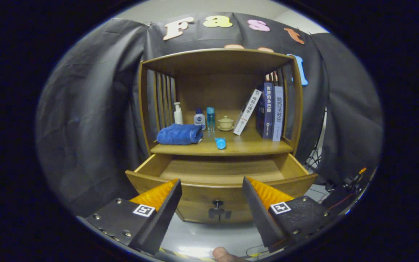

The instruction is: Pull open the drawer, take out the items inside it, and place them on the countertop above the cabinet.

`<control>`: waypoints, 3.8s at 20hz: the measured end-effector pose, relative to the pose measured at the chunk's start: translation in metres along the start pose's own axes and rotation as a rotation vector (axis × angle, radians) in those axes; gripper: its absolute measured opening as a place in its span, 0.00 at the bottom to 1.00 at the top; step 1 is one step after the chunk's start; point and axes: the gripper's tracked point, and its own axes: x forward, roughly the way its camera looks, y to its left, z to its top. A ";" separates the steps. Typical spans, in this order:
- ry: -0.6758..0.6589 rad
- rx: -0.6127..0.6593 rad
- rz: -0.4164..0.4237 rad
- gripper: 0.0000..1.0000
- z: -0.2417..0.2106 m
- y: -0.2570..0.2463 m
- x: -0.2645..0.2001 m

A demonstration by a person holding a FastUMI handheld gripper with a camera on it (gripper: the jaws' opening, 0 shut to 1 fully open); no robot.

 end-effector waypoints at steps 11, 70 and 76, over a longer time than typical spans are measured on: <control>-0.031 -0.133 0.100 0.99 -0.070 0.026 0.020; 0.000 -0.163 -0.081 0.98 -0.102 -0.016 0.214; -0.042 -0.105 -0.086 0.97 -0.073 -0.019 0.161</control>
